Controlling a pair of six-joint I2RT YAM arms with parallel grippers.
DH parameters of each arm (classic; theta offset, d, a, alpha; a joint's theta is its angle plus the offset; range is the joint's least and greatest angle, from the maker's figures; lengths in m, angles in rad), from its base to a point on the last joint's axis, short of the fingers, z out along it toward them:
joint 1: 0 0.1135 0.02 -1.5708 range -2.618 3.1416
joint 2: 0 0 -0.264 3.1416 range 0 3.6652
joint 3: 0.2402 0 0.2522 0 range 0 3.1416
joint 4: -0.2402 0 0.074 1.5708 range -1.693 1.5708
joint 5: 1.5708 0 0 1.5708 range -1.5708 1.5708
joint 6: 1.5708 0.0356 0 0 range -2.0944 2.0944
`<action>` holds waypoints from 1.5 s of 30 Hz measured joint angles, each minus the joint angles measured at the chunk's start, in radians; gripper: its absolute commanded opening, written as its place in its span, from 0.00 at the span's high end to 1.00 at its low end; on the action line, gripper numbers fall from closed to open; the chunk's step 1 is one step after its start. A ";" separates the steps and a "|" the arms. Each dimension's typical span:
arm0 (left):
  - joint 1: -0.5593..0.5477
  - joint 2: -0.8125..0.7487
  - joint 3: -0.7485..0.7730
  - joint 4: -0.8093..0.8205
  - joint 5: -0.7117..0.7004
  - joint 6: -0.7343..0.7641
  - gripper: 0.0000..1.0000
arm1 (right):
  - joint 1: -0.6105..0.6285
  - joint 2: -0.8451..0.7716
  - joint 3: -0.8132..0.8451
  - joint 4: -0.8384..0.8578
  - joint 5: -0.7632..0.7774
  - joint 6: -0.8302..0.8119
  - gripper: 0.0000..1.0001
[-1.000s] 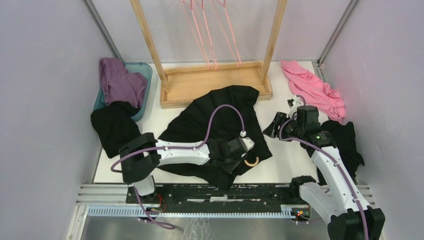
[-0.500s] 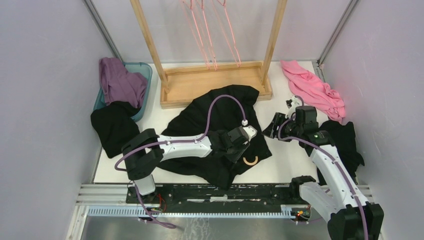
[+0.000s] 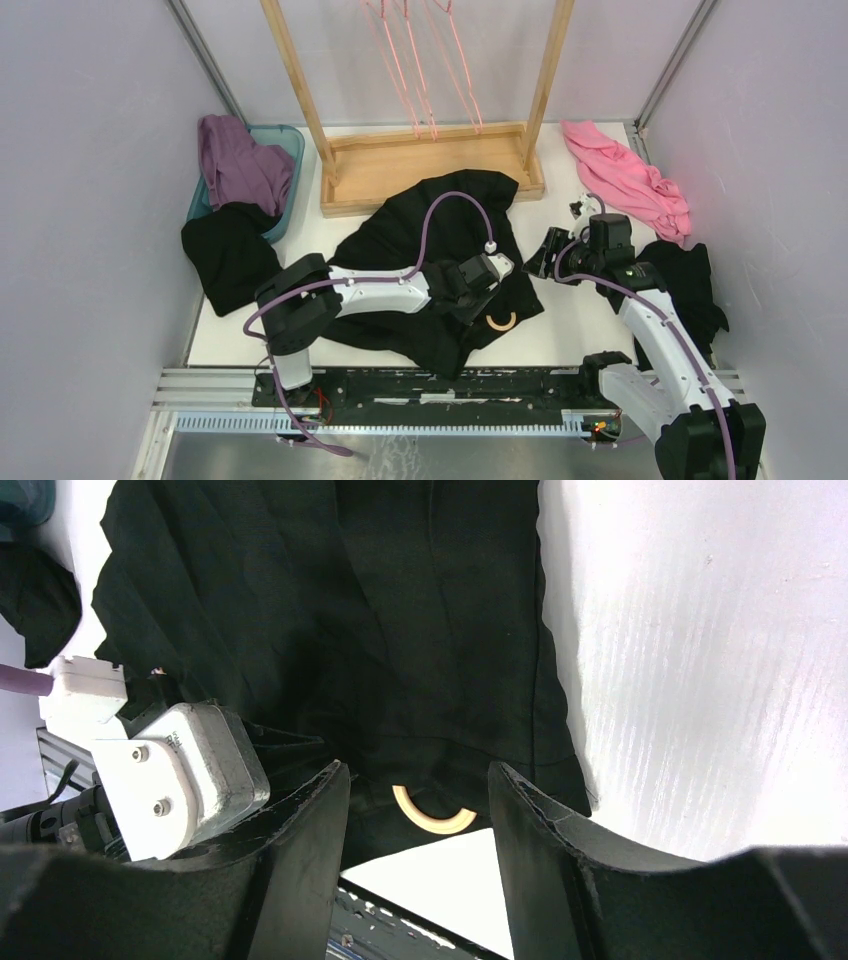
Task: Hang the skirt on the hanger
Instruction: Pick up the skirt from the center of the board.
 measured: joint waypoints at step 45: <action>0.179 -0.151 -0.045 0.067 0.158 0.033 0.97 | 0.000 -0.014 -0.003 -0.014 -0.029 -0.008 0.41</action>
